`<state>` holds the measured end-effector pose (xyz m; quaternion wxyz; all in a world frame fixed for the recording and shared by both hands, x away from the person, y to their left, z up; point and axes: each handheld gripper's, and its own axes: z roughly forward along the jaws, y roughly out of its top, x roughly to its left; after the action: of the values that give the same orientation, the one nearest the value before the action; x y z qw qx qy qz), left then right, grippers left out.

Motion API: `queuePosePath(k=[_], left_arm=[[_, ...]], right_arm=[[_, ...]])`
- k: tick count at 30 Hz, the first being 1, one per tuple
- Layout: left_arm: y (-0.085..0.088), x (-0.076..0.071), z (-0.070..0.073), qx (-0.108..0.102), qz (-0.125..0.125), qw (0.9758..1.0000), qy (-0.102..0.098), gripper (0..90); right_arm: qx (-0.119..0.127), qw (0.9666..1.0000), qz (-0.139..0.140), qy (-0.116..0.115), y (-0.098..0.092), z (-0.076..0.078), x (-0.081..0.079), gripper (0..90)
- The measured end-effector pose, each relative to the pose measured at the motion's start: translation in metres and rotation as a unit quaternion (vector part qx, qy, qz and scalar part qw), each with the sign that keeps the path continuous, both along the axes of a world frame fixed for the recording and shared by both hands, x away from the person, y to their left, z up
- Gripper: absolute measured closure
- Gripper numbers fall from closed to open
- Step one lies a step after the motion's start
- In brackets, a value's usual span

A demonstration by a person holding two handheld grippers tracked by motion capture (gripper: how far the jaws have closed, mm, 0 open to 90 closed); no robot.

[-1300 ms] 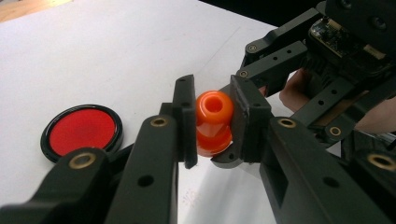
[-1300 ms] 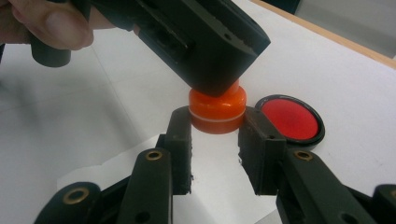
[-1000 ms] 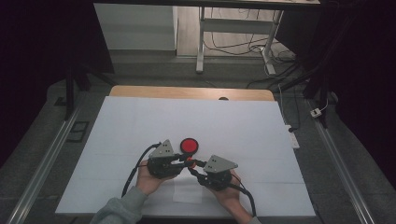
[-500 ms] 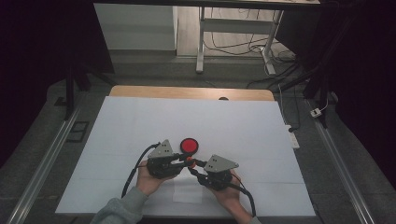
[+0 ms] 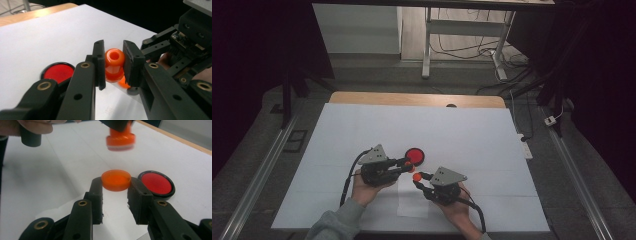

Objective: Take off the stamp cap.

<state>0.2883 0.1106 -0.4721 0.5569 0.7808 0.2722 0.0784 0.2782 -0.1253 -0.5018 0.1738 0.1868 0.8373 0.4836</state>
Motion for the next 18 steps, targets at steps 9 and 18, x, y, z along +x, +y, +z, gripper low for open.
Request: queuePosePath(k=[9, 18], left_arm=[[-0.001, -0.001, 0.001, 0.0, -0.012, 0.9999, -0.002, 73.0], [-0.002, -0.004, 0.005, 0.008, -0.008, 0.9998, -0.018, 72.8]], right_arm=[[0.013, 0.9998, -0.014, 0.006, -0.01, 0.001, 0.005, 65.3], [0.021, 0.9996, -0.017, 0.004, -0.017, 0.002, 0.005, 65.1]])
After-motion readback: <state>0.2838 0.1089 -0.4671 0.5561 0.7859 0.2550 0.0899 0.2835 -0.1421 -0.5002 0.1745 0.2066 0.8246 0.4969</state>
